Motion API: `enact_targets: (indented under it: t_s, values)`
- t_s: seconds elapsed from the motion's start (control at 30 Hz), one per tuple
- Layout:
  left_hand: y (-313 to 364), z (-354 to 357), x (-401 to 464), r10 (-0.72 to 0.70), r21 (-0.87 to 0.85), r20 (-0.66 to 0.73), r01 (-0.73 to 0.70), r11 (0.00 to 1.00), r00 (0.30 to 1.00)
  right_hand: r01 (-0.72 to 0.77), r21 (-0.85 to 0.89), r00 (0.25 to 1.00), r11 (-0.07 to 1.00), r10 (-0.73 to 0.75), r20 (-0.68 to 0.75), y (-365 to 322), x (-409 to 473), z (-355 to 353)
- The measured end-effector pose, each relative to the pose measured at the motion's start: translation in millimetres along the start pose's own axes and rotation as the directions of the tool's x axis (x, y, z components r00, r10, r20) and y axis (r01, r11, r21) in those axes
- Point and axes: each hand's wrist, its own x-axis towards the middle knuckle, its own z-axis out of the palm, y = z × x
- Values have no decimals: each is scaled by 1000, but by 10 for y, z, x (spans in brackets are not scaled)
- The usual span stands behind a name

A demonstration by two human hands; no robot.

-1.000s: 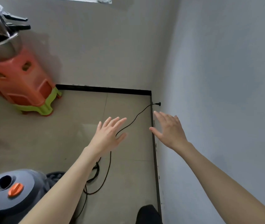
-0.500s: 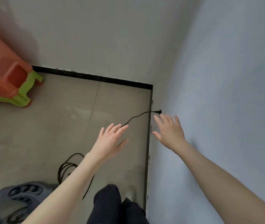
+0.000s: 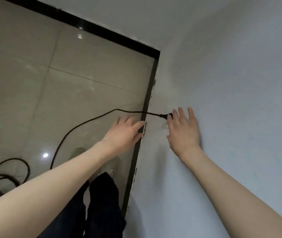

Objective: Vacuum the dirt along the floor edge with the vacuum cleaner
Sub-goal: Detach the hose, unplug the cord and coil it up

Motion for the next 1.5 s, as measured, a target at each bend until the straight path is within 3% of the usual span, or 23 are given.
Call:
enact_targets:
  t_s: [0.13,0.33,0.6,0.93,1.1,1.17,1.23,1.3,1.37,1.5]
  values:
    - [43,468,608,63,-70,1,-63,996,998,5,-202,996,979,13,83,225,386,186]
    - [296,602,1299,-2,-144,-70,-8,990,998,89,-402,984,911,-20,174,292,464,284]
    - [365,534,1565,-68,-277,1,65,959,998,117,-457,984,882,-40,175,303,465,283]
    - [216,394,1429,-183,-315,131,216,924,974,132,-426,981,895,-57,185,338,431,262]
    - [-818,40,608,-397,-391,120,411,824,910,134,-302,977,944,-74,202,299,449,196]
    - [-920,-218,447,-432,-502,91,416,759,897,150,-138,974,979,-122,192,196,419,115]
    - [-870,-455,363,-428,-657,69,364,660,901,143,135,972,981,-165,168,20,375,-43]
    - [-752,-711,213,-447,-819,62,301,488,892,98,520,976,849,-184,117,-202,356,-284]
    - [-649,-951,-7,-471,-901,42,238,363,881,71,815,977,576,-203,59,-418,347,-587]
    - [-538,-1577,-537,-493,-963,-16,120,242,870,127,979,972,162,-219,-90,-773,199,-1226]
